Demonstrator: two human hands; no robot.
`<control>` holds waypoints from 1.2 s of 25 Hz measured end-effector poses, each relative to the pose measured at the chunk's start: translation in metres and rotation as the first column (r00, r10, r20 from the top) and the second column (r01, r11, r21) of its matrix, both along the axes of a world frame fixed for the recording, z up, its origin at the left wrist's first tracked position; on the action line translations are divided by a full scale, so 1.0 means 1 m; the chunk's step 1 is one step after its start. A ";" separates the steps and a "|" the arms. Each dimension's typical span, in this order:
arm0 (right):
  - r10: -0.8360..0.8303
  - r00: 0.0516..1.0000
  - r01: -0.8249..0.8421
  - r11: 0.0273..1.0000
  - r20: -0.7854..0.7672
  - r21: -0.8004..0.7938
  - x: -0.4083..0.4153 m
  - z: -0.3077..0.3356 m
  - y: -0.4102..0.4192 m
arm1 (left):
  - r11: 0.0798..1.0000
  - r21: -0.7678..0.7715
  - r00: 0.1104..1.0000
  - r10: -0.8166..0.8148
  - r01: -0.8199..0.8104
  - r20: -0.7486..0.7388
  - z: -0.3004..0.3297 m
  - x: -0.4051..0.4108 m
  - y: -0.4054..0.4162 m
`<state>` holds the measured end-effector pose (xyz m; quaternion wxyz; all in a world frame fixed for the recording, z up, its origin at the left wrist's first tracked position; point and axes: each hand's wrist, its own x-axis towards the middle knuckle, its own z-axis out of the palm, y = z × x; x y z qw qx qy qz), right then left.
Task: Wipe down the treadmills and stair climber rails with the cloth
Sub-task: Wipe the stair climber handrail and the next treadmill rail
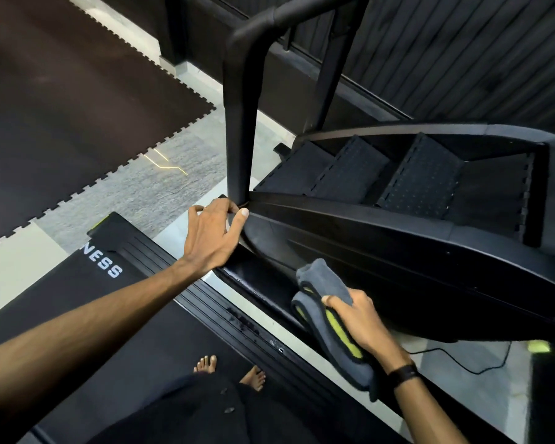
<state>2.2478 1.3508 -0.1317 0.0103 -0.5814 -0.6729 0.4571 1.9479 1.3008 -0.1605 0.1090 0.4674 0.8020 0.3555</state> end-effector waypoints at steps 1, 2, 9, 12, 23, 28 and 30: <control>-0.022 1.000 0.022 0.998 -0.002 -0.058 0.000 -0.005 0.014 | 1.000 0.003 1.000 0.001 -0.001 0.000 0.000 0.001 0.001; -0.026 1.000 0.028 0.992 0.017 -0.120 -0.005 -0.012 0.027 | 1.000 -0.004 1.000 -0.009 0.009 0.004 0.001 0.001 0.001; 0.010 0.997 0.006 0.979 0.077 -0.202 -0.092 -0.028 0.043 | 0.998 0.001 0.998 -0.063 0.063 0.018 -0.001 -0.002 0.000; -0.023 0.999 0.022 1.000 0.037 0.005 -0.089 -0.014 0.013 | 0.996 0.021 0.993 -0.085 0.084 0.086 -0.002 -0.008 0.000; -0.057 0.965 0.119 0.965 0.254 -0.235 -0.090 -0.019 0.040 | 0.995 0.071 0.949 -0.094 0.076 0.300 0.001 -0.025 0.009; -0.007 0.986 0.006 1.000 0.167 0.009 -0.177 -0.021 0.021 | 0.993 0.086 0.938 -0.099 0.075 0.332 0.004 -0.026 0.007; -0.010 0.992 -0.012 0.985 0.127 0.170 -0.167 -0.011 -0.005 | 0.994 0.080 0.935 -0.096 0.073 0.342 0.004 -0.026 0.008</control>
